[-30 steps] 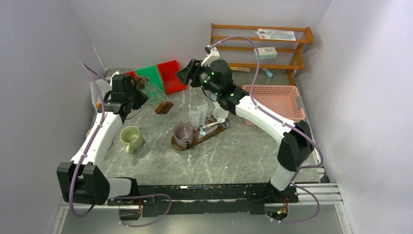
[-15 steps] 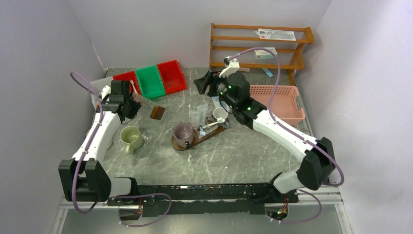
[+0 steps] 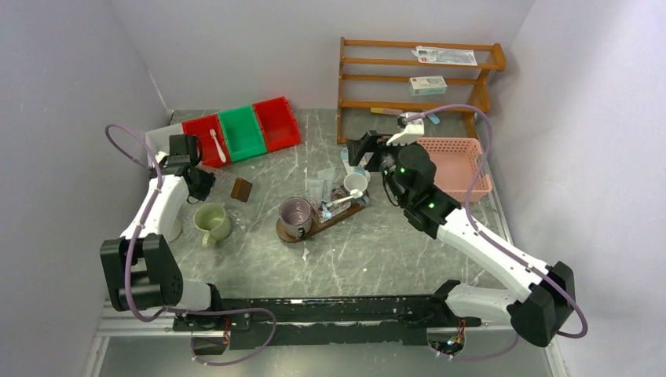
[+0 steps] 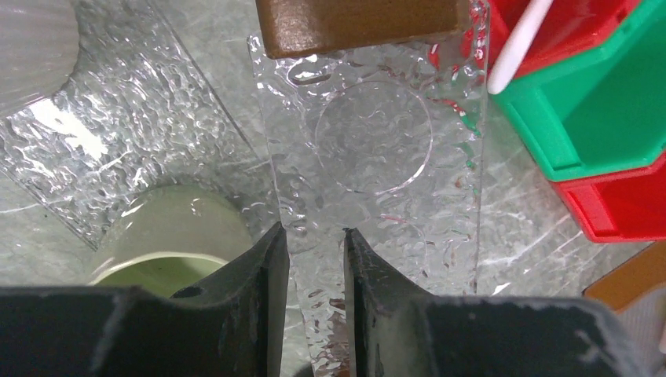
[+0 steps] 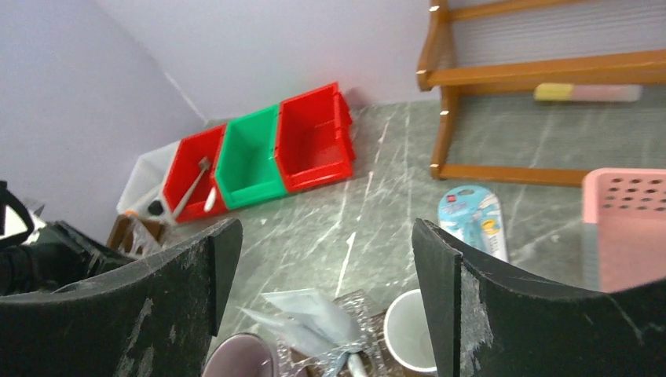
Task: Prepare toiletry sets of a toothbrush and toothpaste on the tray
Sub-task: Pick up the toothpaste holder from the storage box, then place the toothpaste holder at the center of the board.
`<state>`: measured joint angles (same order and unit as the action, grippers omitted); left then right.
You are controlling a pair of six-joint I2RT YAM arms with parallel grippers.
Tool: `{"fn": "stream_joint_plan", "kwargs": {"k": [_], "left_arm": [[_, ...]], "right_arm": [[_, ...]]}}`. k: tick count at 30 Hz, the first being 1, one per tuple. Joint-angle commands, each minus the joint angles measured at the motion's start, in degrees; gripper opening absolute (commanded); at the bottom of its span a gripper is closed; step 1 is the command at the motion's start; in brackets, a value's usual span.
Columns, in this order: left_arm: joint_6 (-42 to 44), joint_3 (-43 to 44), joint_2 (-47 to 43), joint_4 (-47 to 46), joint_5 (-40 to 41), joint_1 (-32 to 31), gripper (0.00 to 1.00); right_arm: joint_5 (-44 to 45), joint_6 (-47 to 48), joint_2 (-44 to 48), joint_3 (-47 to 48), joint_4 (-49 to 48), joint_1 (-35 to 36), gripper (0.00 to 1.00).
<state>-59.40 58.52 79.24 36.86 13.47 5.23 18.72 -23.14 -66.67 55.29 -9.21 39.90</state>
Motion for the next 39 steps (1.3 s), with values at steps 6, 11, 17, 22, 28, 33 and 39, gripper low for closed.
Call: {"fn": "stream_joint_plan", "kwargs": {"k": [6, 11, 17, 22, 28, 33, 39], "left_arm": [[-0.3, 1.9, 4.5, 0.6, -1.2, 1.8, 0.05], [-1.8, 3.0, 6.9, 2.3, 2.8, 2.0, 0.05], [-6.0, 3.3, 8.6, 2.2, 5.1, 2.1, 0.05], [-9.3, 4.1, 10.0, 3.2, 7.9, 2.1, 0.05], [-12.1, 4.3, 11.0, 2.6, 10.1, 2.2, 0.05], [-13.5, 5.4, 12.7, 3.2, 11.7, 2.5, 0.05], [-13.7, 6.5, 14.9, 5.1, 12.6, 2.7, 0.05]], "right_arm": [[8.5, 4.8, 4.3, -3.8, -4.3, -0.3, 0.85], [9.4, 6.1, 4.7, -4.6, -5.2, -0.3, 0.85], [10.0, 7.0, 5.0, -5.4, -6.1, -0.3, 0.86], [10.1, 7.4, 5.2, -5.8, -6.5, -0.3, 0.86], [10.1, 7.6, 5.2, -6.2, -7.0, -0.3, 0.87], [10.1, 7.6, 5.2, -6.2, -7.0, -0.3, 0.87], [10.6, 7.9, 5.5, -6.5, -7.1, -0.3, 0.87]]}}
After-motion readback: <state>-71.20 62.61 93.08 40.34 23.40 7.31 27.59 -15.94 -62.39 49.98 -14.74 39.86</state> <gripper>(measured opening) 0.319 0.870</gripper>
